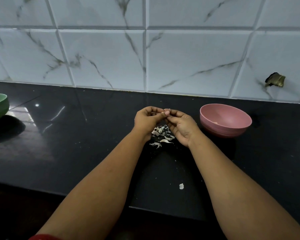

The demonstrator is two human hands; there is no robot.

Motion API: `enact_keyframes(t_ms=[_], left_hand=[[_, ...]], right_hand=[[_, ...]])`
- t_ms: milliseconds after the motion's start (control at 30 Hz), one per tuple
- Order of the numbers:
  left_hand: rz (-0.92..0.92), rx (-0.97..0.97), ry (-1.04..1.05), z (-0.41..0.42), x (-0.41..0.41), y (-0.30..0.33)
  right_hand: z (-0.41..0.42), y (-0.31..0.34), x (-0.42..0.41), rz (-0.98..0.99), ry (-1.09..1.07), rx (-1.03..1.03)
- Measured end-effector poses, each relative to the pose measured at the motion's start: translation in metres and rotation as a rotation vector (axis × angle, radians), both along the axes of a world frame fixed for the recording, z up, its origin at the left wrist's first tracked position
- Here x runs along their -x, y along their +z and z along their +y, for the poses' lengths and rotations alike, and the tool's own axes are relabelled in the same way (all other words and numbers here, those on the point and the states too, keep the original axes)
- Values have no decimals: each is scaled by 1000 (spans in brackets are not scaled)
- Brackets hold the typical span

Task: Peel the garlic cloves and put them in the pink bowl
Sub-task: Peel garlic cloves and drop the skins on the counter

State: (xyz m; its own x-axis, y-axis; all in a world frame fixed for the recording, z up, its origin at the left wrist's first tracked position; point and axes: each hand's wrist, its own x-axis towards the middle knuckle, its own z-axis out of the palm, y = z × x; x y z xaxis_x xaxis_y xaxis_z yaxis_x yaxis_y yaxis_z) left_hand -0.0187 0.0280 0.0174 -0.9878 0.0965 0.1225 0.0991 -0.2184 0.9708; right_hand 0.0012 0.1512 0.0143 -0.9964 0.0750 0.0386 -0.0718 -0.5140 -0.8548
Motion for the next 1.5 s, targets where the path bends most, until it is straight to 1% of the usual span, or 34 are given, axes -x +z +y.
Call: enact_keyframes(t_ms=[100, 233, 433, 633, 767, 900, 967, 1067, 1133, 1233, 1333, 1400, 1500], left_hand=[[-13, -37, 5, -2, 0, 1], [40, 50, 34, -3, 4, -1], [49, 82, 44, -2, 8, -2], [-53, 44, 7, 4, 9, -4], [36, 196, 62, 2, 7, -7], [62, 156, 66, 0, 8, -6], [101, 182, 63, -1, 8, -5], [197, 276, 46, -1, 8, -8], [230, 298, 25, 2, 8, -9], [239, 356, 23, 4, 5, -7], [176, 355, 1, 9, -1, -4], [144, 347, 27, 10, -3, -2], [158, 393, 128, 6, 0, -1]], right_hand=[[0, 1, 0, 9, 16, 14], [2, 0, 0, 24, 4, 1], [1, 2, 1, 18, -37, 7], [1, 1, 2, 32, -46, -12], [0, 2, 1, 39, -38, 21], [0, 6, -2, 20, -15, 79], [0, 7, -4, 17, -32, 53], [0, 3, -5, 2, -78, -58], [1, 3, -5, -14, -91, -71], [1, 5, -4, -32, -106, -50], [-1, 5, -5, -14, -108, -47], [-3, 3, -3, -3, -152, -135], [-3, 1, 2, 46, -351, -470]])
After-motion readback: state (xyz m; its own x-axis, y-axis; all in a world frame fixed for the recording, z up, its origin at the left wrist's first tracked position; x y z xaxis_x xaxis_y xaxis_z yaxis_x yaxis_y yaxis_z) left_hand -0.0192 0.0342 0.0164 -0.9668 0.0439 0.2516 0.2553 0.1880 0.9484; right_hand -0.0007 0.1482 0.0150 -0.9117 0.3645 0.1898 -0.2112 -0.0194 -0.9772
